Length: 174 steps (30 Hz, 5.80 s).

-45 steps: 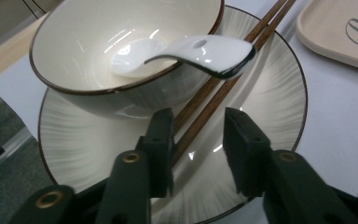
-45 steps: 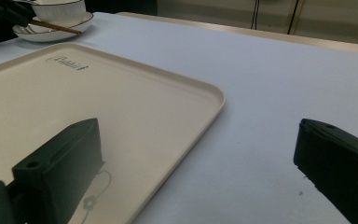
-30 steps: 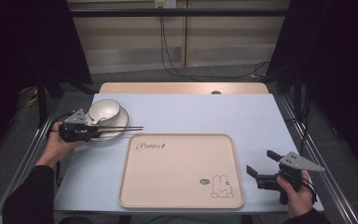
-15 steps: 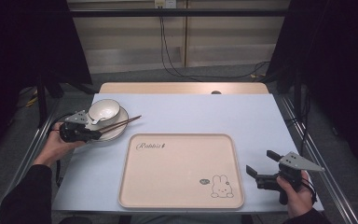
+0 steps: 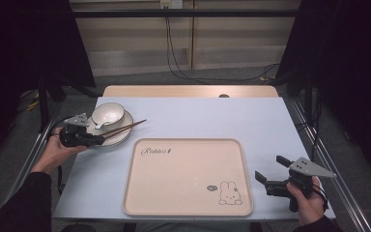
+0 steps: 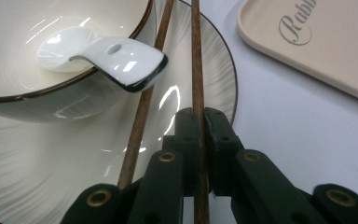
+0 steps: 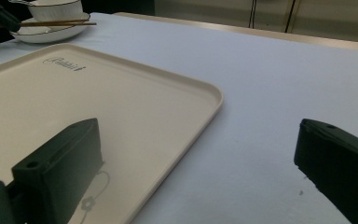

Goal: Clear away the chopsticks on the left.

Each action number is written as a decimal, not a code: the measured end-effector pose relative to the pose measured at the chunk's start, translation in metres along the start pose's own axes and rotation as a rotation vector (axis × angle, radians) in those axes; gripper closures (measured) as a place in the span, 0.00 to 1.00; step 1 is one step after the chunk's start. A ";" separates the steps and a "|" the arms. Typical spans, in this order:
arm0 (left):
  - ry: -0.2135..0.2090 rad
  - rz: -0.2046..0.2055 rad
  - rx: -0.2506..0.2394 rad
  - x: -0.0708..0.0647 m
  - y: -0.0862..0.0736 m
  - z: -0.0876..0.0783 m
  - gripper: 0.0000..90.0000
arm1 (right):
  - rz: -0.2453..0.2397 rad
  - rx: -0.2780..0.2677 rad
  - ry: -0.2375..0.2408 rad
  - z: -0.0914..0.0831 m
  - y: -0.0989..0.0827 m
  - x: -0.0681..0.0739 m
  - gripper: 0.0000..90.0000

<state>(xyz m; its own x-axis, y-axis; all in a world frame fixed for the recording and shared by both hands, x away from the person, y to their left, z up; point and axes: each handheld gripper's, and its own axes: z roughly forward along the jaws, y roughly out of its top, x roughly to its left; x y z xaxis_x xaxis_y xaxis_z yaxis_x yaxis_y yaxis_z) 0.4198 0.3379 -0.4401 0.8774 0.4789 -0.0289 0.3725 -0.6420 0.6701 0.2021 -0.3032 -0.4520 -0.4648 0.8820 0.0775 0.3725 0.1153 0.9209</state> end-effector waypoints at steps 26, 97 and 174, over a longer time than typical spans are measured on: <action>-0.043 -0.180 -0.103 -0.040 -0.008 -0.034 0.94 | -0.003 -0.005 -0.004 0.000 0.000 0.001 0.01; 0.191 -0.656 -0.030 -0.197 0.019 0.022 0.94 | -0.006 -0.004 0.011 0.001 0.001 0.003 0.01; 0.145 -0.399 -0.197 -0.182 0.021 0.012 0.22 | -0.006 -0.005 0.020 0.000 0.001 0.003 0.01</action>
<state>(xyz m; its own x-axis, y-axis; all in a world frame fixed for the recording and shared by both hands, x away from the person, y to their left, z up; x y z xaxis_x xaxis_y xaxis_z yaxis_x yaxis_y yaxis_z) 0.2717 0.2298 -0.4300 0.6204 0.7533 -0.2182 0.5953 -0.2713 0.7563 0.2011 -0.3003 -0.4511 -0.4826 0.8722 0.0799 0.3655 0.1176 0.9233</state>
